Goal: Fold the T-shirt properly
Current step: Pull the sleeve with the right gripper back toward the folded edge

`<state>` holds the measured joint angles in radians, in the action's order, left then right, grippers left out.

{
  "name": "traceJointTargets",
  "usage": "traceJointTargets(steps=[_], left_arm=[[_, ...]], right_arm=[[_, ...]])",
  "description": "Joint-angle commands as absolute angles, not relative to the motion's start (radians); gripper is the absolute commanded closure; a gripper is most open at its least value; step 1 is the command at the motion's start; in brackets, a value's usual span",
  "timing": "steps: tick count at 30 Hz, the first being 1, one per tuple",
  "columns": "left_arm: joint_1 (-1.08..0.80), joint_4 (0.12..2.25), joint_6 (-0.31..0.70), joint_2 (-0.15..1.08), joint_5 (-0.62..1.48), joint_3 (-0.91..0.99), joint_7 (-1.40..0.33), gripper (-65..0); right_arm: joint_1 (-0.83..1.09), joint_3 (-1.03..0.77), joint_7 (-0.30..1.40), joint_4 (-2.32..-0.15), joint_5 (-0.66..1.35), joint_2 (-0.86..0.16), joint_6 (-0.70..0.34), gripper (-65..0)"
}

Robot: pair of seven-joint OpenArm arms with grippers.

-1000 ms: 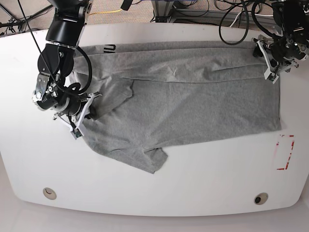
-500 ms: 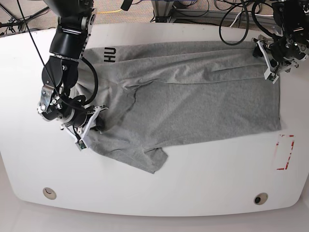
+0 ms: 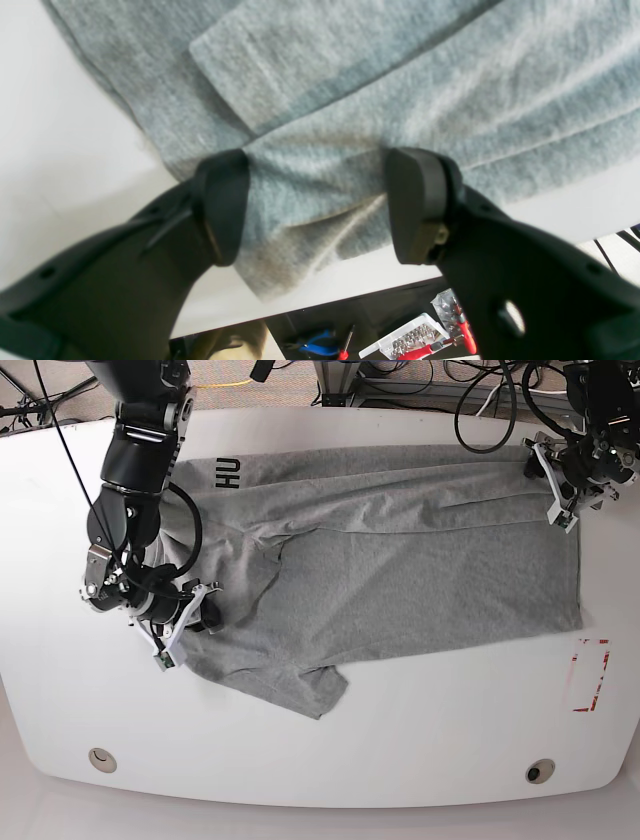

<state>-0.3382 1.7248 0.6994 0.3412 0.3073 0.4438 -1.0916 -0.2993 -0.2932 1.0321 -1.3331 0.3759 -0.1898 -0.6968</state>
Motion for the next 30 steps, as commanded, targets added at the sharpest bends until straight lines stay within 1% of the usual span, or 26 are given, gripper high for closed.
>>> traceJointTargets(steps=[1, 2, 3, 5, 6, 7, 12, 17, 20, 23, 24, 28, 30], left_arm=[[-0.338, 1.739, 0.698, 0.358, 0.306, 0.449, -1.086, -40.3], [-0.338, 1.741, 0.698, 0.358, 0.306, 0.449, -1.086, -40.3], [-0.338, 1.739, 0.698, 0.358, 0.306, 0.449, -1.086, -40.3], [-0.338, 1.739, 0.698, 0.36, 0.306, 0.449, -1.086, -40.3], [-0.337, 1.739, 0.698, 0.363, 0.306, 0.449, -1.086, -40.3], [-0.337, 1.739, 0.698, 0.364, 0.306, 0.449, -1.086, -40.3], [-0.335, 1.747, 0.698, 0.363, 0.309, 0.449, -1.087, -40.3], [-0.337, 1.831, 0.698, 0.363, 0.315, 0.455, -1.101, -40.3], [-0.337, 1.903, 0.698, 0.358, 0.315, 0.455, -1.135, -40.3], [-0.337, 1.943, 0.698, 0.355, 0.315, 0.455, -1.148, -40.3], [-0.337, 1.943, 0.698, 0.346, 0.315, 0.455, -1.148, -40.3], [-0.343, 1.94, 0.698, 0.317, 0.308, 0.455, -1.148, -40.1], [-0.363, 1.94, 0.698, 0.308, 0.308, 0.453, -1.147, -40.1]], right_arm=[[-0.318, -0.3, 1.023, -1.372, 0.397, -0.237, -0.698, -26.2], [-0.303, -0.305, 1.032, -1.4, 0.401, -0.249, -0.698, -34.1], [-0.282, -0.306, 1.036, -1.425, 0.406, -0.259, -0.698, -39.8], [-0.243, -0.306, 1.04, -1.478, 0.406, -0.275, -0.698, -49.5], [-0.226, -0.306, 1.04, -1.504, 0.406, -0.28, -0.698, -52.0], [-0.2, -0.306, 1.041, -1.537, 0.406, -0.282, -0.698, -53.4], [-0.073, -0.329, 1.107, -1.71, 0.437, -0.285, -0.698, -51.8], [0.048, -0.415, 1.176, -1.842, 0.552, -0.277, -0.698, -48.8], [0.113, -0.458, 1.184, -1.87, 0.659, -0.278, -0.698, -44.1], [0.18, -0.503, 1.187, -1.874, 0.766, -0.283, -0.698, -35.5], [0.205, -0.516, 1.187, -1.874, 0.803, -0.285, -0.698, -31.4], [0.289, -0.559, 1.187, -1.873, 0.857, -0.285, -0.698, -17.8], [0.32, -0.575, 1.187, -1.874, 0.862, -0.285, -0.698, -15.4]])
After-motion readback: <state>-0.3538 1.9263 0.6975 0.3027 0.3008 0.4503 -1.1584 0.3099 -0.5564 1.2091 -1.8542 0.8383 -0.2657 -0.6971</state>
